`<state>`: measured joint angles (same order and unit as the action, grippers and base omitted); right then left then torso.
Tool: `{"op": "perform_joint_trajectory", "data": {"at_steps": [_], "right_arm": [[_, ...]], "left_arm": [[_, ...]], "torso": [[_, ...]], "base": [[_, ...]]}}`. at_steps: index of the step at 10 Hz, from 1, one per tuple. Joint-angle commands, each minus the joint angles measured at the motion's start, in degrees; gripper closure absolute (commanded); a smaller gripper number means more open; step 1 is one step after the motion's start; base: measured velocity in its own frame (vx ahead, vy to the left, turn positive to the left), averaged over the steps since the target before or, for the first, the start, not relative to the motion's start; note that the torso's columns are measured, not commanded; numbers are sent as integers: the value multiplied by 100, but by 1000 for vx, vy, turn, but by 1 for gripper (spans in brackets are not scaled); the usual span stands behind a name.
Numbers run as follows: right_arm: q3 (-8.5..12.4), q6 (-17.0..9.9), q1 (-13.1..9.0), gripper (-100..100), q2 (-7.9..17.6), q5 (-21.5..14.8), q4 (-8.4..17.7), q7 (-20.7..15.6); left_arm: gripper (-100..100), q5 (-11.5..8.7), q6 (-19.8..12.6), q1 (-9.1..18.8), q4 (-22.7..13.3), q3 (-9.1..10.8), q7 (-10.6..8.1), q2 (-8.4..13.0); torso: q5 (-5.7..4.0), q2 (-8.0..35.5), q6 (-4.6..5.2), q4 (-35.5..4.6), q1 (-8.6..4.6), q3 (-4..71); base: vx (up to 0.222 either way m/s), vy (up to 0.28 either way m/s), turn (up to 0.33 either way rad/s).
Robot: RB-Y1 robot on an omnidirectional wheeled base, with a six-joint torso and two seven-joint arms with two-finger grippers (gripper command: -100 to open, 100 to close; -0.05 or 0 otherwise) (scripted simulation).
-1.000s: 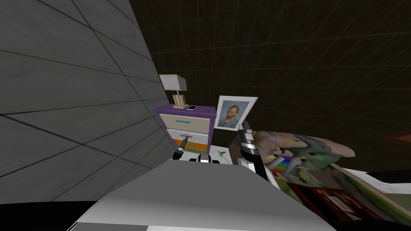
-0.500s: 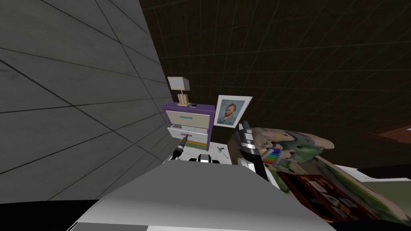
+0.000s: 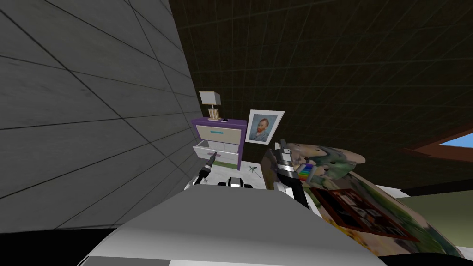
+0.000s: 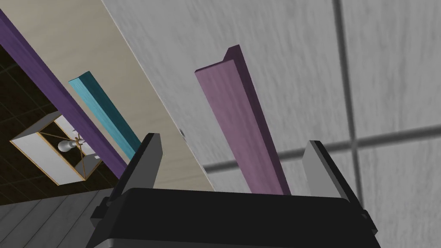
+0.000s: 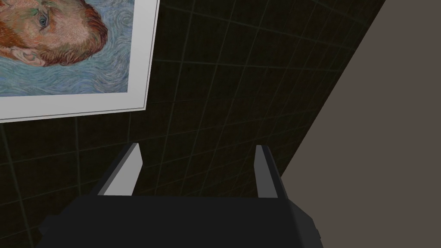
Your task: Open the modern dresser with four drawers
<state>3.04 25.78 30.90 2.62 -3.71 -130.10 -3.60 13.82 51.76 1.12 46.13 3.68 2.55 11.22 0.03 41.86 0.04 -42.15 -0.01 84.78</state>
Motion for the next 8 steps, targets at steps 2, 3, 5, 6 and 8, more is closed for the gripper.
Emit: {"op": "perform_joint_trajectory", "data": {"at_steps": [2,3,5,6,8], "right_arm": [[0,0,1,0,0,0,0,0],[0,0,1,0,0,0,0,0],[0,0,0,0,0,0,0,0],[0,0,1,0,0,0,0,0],[1,0,1,0,0,0,0,0]], "left_arm": [[-100,-55,-494,397,77,-12,-191,188],[-100,-69,-621,492,111,-17,-245,239],[-100,-96,-874,681,177,-28,-352,342],[-100,-110,-1001,776,211,-34,-406,394],[0,-99,-967,694,114,-34,-369,352]], "torso": [[-2,24,-5,-8,5,-9],[-2,45,-5,-14,5,-22],[-10,60,-5,-27,-7,-31],[-17,68,-2,-36,-19,-34],[-22,67,-3,-42,-22,-35]], "base": [[-76,-19,-16],[-100,-18,-16],[-96,-28,-14],[-94,-30,-14],[-20,-4,2]]}}
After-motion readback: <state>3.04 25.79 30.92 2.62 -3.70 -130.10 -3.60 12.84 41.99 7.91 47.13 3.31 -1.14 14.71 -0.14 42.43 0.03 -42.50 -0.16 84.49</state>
